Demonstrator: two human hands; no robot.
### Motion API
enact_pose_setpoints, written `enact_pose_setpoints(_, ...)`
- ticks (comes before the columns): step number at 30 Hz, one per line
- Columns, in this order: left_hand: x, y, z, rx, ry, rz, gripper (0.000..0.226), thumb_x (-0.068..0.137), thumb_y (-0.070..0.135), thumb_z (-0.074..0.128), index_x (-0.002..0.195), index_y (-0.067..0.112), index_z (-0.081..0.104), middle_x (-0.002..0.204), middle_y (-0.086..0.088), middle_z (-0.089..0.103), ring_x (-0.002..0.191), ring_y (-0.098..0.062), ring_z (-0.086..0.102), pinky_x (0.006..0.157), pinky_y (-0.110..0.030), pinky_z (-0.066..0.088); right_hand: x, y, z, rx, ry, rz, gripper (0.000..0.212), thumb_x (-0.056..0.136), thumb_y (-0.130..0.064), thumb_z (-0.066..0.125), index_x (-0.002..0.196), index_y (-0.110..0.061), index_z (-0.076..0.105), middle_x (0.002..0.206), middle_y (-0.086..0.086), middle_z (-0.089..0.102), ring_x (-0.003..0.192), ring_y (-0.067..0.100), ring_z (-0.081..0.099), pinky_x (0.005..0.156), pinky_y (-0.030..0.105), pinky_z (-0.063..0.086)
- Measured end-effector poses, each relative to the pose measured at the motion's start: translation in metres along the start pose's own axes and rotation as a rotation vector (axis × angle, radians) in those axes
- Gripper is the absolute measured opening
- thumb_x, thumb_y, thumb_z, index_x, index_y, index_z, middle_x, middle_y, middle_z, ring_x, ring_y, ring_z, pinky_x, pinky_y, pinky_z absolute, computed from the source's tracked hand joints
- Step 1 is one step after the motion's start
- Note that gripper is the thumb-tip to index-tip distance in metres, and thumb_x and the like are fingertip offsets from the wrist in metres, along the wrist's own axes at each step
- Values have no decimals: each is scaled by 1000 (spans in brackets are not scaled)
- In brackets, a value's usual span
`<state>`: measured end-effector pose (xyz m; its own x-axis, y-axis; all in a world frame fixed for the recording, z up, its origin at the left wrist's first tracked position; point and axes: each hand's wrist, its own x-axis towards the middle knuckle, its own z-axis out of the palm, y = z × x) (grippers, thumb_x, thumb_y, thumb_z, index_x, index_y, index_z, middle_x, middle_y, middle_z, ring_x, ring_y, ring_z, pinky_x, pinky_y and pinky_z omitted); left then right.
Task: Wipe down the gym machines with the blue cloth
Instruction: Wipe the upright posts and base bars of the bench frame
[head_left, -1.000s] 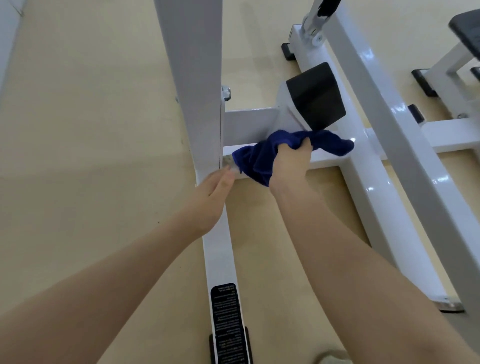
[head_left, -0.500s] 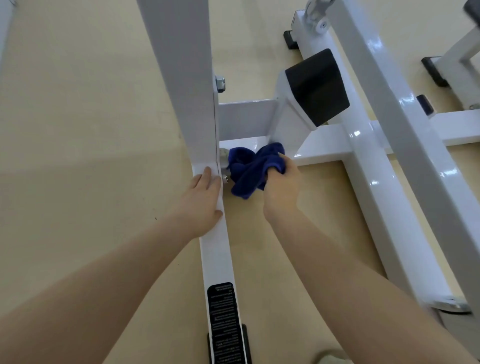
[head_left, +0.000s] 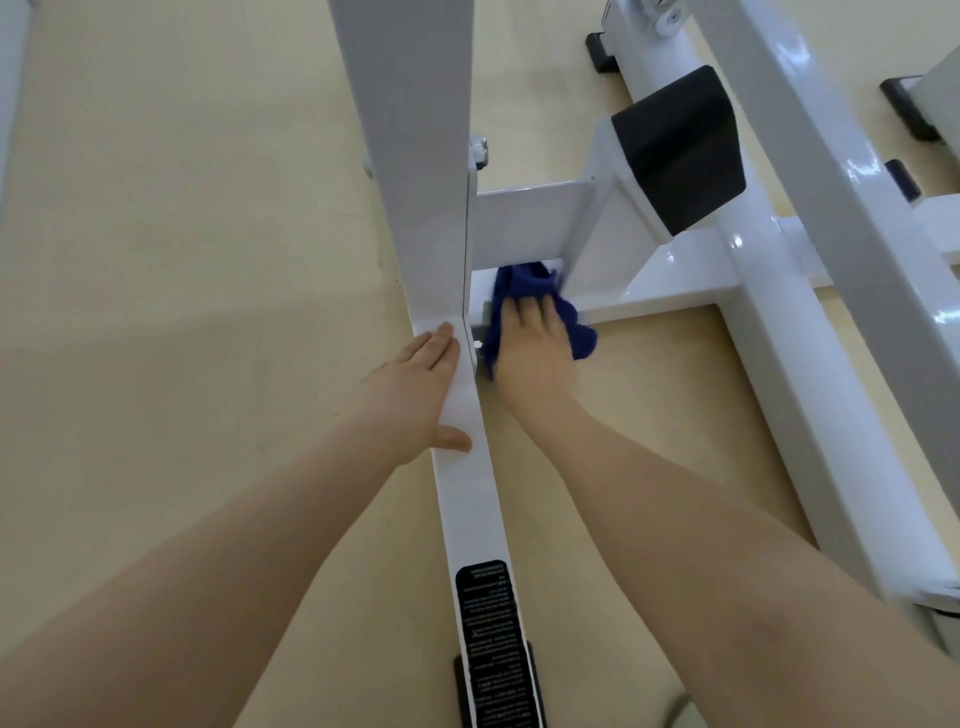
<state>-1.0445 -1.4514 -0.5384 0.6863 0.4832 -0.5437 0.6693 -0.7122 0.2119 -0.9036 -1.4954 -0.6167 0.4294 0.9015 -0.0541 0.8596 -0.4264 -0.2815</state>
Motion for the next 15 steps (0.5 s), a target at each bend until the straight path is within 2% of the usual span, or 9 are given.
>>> enact_pose_setpoints(2, 0, 1, 0, -7, -6, 6, 104, 80, 54, 59, 149, 13, -8, 156, 4, -18, 144, -11, -8, 115, -27, 13, -2, -4, 1, -38, -32, -177, 47, 66, -3, 70, 112, 2, 61, 110, 22, 63, 101, 40, 59, 87, 42, 48)
enact_pose_setpoints(3, 0, 0, 0, -11, -6, 2, 104, 81, 54, 59, 149, 13, -8, 156, 5, -19, 144, -11, -8, 114, -27, 13, 3, 3, -6, -74, -42, -249, 49, 66, -5, 71, 113, 0, 60, 111, 20, 63, 101, 38, 59, 84, 39, 49)
enact_pose_setpoints(5, 1, 0, 0, -8, -3, 3, 103, 81, 54, 58, 148, 14, -9, 155, 6, -19, 144, -10, -9, 114, -27, 14, 15, 20, -20, -125, -52, -193, 52, 78, -9, 62, 129, -6, 50, 129, 14, 52, 118, 31, 49, 91, 37, 42)
enact_pose_setpoints(7, 1, 0, 1, -11, -7, -3, 103, 81, 54, 58, 148, 14, -9, 155, 6, -19, 144, -10, -9, 114, -28, 14, 11, 21, -26, -108, -84, 10, 53, 90, -7, 45, 141, -8, 34, 145, 10, 36, 134, 26, 31, 102, 35, 31)
enact_pose_setpoints(9, -1, 3, 0, -16, -25, -12, 103, 81, 53, 59, 148, 14, -9, 155, 7, -19, 144, -10, -10, 115, -28, 14, 3, 6, -24, -120, -57, 38, 47, 92, -5, 40, 139, -6, 34, 143, 12, 35, 132, 28, 30, 99, 35, 33)
enact_pose_setpoints(12, -1, 2, -2, -3, -47, -17, 106, 80, 52, 62, 148, 14, -10, 155, 7, -20, 144, -10, -9, 115, -29, 16, 8, 5, -32, -115, -70, 30, 33, 92, -3, 41, 125, -5, 46, 131, 12, 42, 119, 30, 37, 88, 34, 38)
enact_pose_setpoints(15, -2, 5, -4, 16, -43, -37, 105, 79, 53, 62, 149, 14, -7, 156, 7, -17, 145, -11, -5, 114, -31, 17, 9, 39, -47, -49, -123, 30, 35, 89, -3, 43, 123, -6, 49, 129, 13, 44, 114, 32, 42, 90, 32, 35)
